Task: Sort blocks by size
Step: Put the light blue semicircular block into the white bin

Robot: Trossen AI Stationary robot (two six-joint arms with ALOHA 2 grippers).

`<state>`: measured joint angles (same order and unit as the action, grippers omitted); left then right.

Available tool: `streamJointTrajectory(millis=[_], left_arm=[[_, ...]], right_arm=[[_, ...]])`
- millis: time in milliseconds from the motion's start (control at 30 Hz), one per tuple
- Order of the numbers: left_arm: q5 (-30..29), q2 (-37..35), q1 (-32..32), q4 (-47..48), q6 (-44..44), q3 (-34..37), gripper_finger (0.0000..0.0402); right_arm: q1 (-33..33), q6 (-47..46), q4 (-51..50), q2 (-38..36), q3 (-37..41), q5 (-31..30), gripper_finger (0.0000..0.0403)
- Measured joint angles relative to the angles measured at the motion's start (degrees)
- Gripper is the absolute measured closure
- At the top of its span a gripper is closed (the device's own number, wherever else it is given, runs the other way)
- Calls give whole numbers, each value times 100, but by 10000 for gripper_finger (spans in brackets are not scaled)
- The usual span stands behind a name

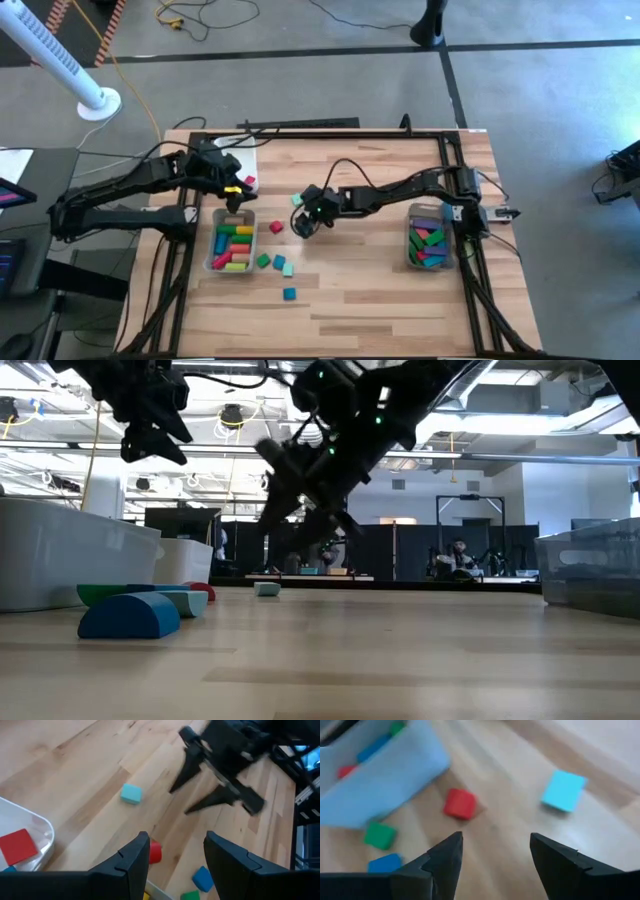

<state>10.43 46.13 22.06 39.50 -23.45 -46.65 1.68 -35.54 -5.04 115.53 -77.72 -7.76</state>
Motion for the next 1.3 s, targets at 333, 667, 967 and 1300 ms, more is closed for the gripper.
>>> streamJointTrajectory(millis=[333, 667, 967, 1300], left_arm=[[-85, 0, -78, -2, -270, 0, 223], [-85, 0, -78, -2, -321, 0, 223], [-56, 0, -334, 26, -341, 0, 223], [-298, 0, -686, 38, -384, 0, 223]], right_arm=[[301, 312, -119, 8, 3, -366, 127], [451, 276, -89, 17, 3, -506, 126], [500, -551, 87, 726, -214, -52, 126], [439, -236, 34, 877, -445, -345, 126]])
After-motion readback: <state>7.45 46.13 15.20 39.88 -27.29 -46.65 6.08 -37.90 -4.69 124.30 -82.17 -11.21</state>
